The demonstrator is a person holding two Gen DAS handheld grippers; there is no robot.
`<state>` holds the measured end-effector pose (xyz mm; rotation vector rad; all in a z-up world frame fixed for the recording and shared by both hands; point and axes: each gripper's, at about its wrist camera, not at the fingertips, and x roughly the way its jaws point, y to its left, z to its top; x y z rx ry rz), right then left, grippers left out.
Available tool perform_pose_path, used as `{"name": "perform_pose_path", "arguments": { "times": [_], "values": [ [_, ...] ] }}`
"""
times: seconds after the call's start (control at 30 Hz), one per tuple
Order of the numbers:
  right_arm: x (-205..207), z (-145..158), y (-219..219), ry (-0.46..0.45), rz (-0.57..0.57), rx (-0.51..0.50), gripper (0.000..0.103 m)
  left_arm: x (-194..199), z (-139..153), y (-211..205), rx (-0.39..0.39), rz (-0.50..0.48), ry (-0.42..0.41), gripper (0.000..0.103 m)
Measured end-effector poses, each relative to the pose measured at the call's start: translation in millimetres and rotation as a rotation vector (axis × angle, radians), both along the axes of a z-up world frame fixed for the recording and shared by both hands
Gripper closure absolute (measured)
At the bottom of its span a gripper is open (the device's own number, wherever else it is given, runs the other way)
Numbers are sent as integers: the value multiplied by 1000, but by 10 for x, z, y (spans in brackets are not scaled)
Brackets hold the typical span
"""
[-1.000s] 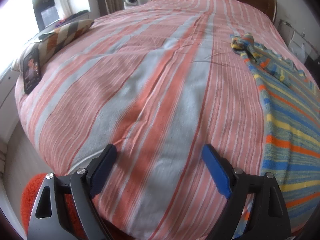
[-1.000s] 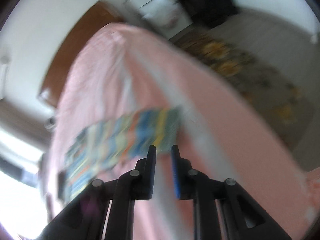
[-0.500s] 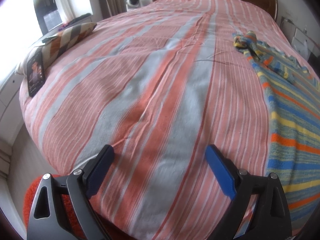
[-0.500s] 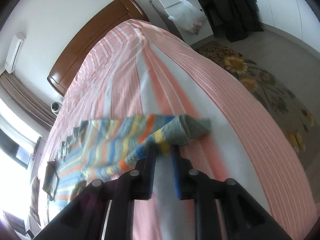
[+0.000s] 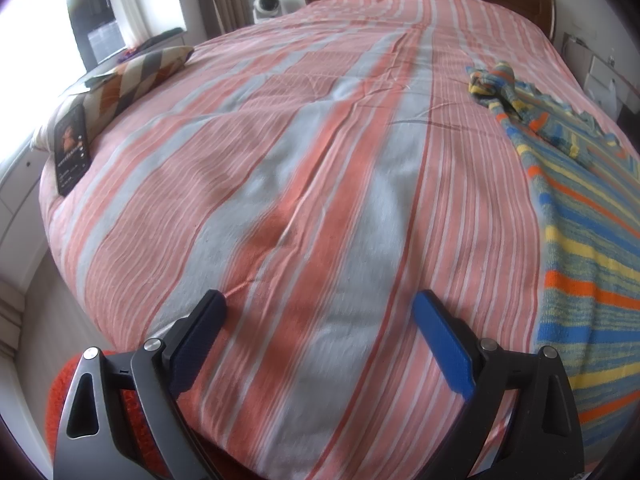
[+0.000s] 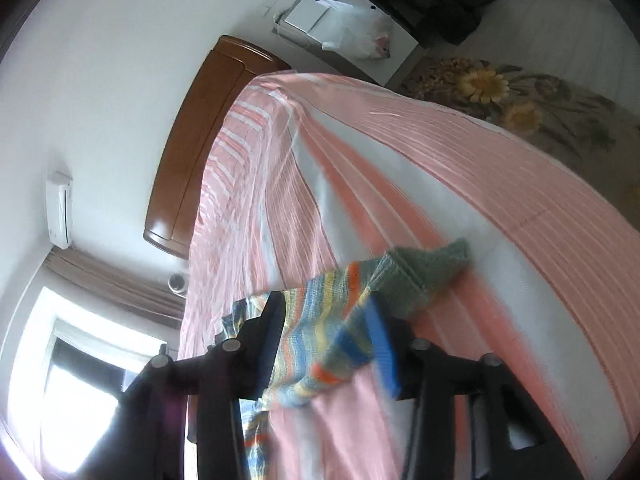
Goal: Fold small clothes
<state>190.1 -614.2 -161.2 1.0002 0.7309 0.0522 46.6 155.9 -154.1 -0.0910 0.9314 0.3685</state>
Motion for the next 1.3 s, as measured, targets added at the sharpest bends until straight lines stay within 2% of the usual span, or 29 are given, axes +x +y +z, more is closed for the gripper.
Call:
{"name": "perform_pose_path", "arguments": {
  "times": [0.13,0.27,0.5,0.67,0.73,0.83,0.97,1.1,1.2,1.3],
  "values": [
    [-199,12,-81,45,-52,18,60,11,-3,3,-9,5,1,7],
    [-297,-239,-178,143,-117,71,61,27,-7,-7,-1,6,-2,7],
    [-168,-314,-204,50,-142,81,61,29,-9,-13,6,5,-3,7],
    [-63,-325,-145,40,-125,64,75,14,-10,-9,8,5,-3,7],
    [-82,-325,-133,31,-123,63,97,15,-11,-10,6,6,-3,7],
    [-148,-218,-108,27,-133,25,99,15,-9,-9,6,5,-3,7],
    [-402,29,-71,22,-137,51,99,20,-11,0,-4,4,-1,7],
    [-745,157,26,100,-126,18,99,25,-11,2,-6,5,0,7],
    [-909,-19,134,232,-109,-28,99,27,-9,6,-4,4,2,7],
    [-938,-134,175,250,-107,-66,100,24,33,6,0,-21,27,9]
  ]
}}
